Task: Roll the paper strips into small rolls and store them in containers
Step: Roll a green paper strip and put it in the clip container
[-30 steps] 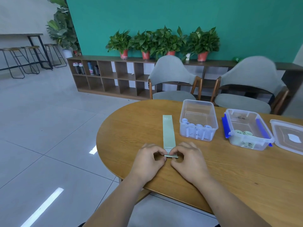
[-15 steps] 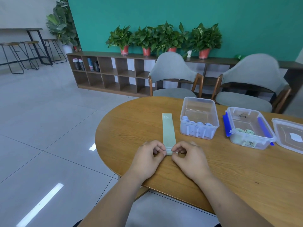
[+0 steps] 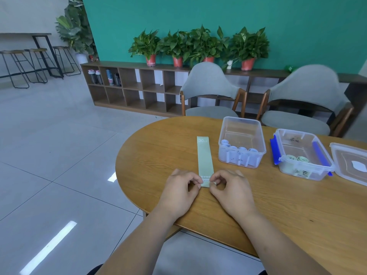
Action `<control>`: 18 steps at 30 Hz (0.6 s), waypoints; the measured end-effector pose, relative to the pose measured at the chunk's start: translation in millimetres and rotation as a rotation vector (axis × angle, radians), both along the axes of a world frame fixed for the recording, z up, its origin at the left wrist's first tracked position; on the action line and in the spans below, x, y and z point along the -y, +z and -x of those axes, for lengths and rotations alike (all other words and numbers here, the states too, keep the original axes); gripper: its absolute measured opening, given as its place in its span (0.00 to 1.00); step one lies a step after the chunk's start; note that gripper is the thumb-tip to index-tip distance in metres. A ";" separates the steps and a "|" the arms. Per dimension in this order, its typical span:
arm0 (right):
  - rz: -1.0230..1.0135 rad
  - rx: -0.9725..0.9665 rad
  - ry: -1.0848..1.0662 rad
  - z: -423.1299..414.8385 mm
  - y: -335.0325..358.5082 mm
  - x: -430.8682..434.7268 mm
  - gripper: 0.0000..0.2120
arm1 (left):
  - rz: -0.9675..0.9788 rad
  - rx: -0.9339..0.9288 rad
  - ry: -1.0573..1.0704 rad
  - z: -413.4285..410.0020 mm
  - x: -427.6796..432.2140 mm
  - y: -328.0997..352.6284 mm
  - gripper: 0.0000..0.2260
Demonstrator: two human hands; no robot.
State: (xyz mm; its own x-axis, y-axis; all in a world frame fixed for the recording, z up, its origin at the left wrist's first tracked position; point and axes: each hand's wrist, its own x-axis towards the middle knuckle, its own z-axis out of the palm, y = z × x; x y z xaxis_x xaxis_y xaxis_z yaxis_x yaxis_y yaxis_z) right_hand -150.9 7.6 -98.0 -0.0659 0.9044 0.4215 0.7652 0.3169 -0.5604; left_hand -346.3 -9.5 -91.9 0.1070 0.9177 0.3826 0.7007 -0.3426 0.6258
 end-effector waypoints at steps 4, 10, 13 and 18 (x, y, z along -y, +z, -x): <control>-0.013 0.015 -0.015 0.4 -2.3 -1.2 0.04 | -0.040 -0.043 -0.005 -0.7 -2.6 -2.5 0.07; -0.013 0.033 -0.020 0.3 -5.0 -2.8 0.01 | -0.080 -0.131 0.001 -2.4 -4.0 -4.3 0.07; -0.034 0.046 -0.035 1.0 -6.0 -2.6 0.01 | -0.101 -0.191 0.025 -4.0 -3.7 -3.0 0.07; -0.075 0.088 -0.033 2.8 -7.4 -0.6 0.07 | -0.093 -0.215 0.043 -4.3 -4.1 -2.3 0.07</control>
